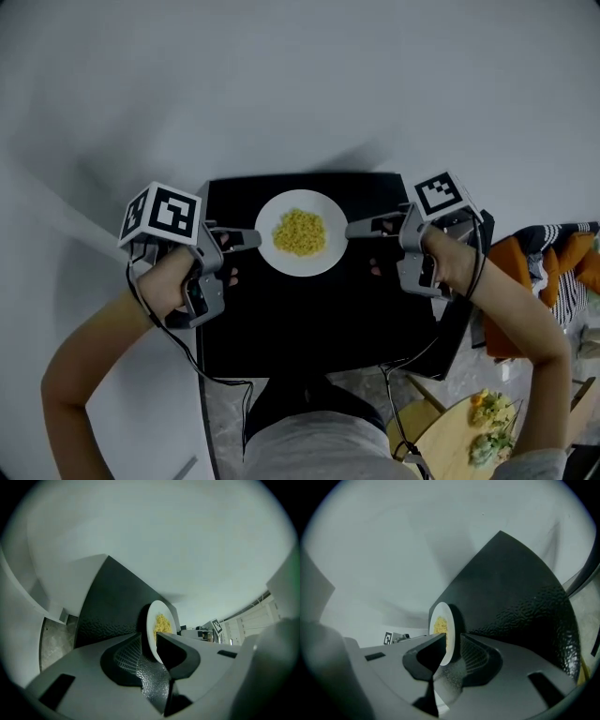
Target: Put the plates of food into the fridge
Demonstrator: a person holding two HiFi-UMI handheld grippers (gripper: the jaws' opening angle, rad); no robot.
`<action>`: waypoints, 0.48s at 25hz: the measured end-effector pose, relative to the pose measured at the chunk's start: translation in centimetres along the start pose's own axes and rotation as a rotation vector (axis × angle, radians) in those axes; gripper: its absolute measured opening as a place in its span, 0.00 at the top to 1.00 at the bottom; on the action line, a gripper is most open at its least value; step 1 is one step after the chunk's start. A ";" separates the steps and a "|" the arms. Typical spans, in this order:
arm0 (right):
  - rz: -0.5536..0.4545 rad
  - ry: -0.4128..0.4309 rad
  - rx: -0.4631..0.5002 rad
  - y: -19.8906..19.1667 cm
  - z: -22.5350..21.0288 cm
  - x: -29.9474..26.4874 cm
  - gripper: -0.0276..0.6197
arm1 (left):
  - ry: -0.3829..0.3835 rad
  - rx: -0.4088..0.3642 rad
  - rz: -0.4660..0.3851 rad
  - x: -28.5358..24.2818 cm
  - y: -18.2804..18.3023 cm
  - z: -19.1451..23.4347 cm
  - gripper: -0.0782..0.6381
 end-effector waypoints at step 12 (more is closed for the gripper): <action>-0.076 0.082 0.008 -0.1 0.9 0.5 0.83 | -0.114 -0.066 -0.026 -1.6 1.1 -2.8 0.77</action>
Point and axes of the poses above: the fingertips, and each gripper's own axes: x backward along the fingers, z to its left, y out of its top, the point moved 9 cm from there along x, backward along the fingers, and after that the axes turned 6 degrees about y, right-handed, at the moved point
